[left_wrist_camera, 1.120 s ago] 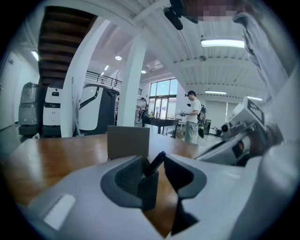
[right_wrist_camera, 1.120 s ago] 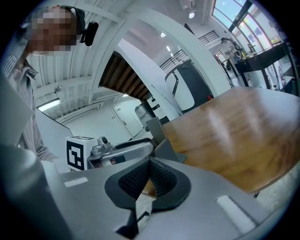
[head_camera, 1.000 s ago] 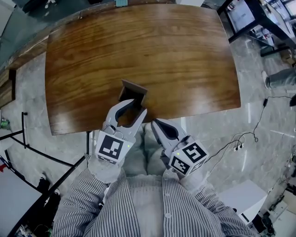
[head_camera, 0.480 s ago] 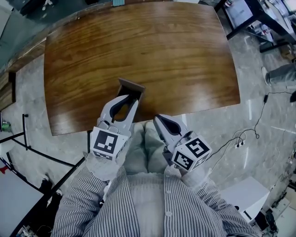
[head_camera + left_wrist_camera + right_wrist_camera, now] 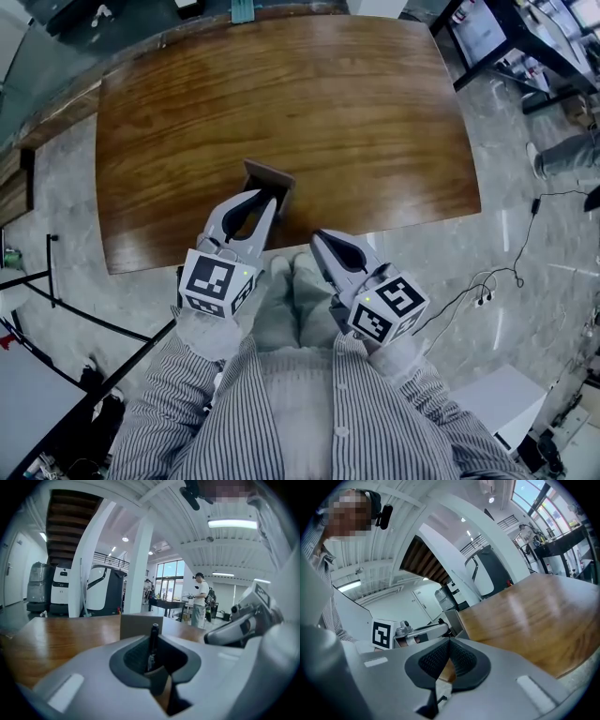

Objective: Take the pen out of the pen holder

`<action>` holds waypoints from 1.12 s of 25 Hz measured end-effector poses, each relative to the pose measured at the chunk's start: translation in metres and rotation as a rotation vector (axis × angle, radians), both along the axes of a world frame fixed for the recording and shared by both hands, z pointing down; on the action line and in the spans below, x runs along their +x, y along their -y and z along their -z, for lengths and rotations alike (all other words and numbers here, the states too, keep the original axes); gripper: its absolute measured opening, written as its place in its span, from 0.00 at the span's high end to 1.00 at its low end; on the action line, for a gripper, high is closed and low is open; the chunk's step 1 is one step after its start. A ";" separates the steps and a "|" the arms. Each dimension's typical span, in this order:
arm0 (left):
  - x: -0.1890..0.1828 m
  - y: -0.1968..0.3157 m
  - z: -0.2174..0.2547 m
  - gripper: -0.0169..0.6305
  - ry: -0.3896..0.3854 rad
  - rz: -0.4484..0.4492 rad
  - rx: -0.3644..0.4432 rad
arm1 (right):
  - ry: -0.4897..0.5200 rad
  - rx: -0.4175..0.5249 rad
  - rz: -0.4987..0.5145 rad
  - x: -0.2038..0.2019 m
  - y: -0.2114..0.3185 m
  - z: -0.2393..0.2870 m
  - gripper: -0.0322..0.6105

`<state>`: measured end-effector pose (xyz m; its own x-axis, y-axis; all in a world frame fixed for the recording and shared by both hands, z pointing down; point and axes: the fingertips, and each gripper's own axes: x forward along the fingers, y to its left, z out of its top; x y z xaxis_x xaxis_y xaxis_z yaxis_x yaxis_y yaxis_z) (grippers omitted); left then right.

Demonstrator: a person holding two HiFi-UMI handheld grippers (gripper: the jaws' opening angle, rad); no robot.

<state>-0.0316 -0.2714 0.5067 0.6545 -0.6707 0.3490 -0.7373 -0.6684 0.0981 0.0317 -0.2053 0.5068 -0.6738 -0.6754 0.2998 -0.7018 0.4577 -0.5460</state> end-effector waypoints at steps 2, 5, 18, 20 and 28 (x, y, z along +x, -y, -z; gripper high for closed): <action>0.002 -0.001 0.008 0.90 -0.006 -0.005 0.015 | 0.001 0.018 0.003 0.000 0.001 0.007 0.95; 0.003 -0.004 0.024 0.90 -0.008 -0.017 0.052 | -0.002 0.045 0.011 -0.002 0.003 0.019 0.95; -0.007 -0.019 0.101 0.90 -0.085 -0.034 0.243 | -0.011 0.204 0.056 -0.011 0.018 0.076 0.95; -0.008 -0.025 0.108 0.90 -0.107 -0.031 0.251 | -0.011 0.223 0.065 -0.013 0.015 0.083 0.95; -0.025 -0.051 0.105 0.90 -0.229 0.037 0.172 | -0.018 0.267 0.098 -0.022 0.007 0.097 0.95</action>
<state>-0.0567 -0.2206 0.4013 0.6770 -0.7323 0.0736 -0.7333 -0.6626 0.1524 0.0098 -0.2119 0.4096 -0.7359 -0.6640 0.1324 -0.6555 0.6497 -0.3849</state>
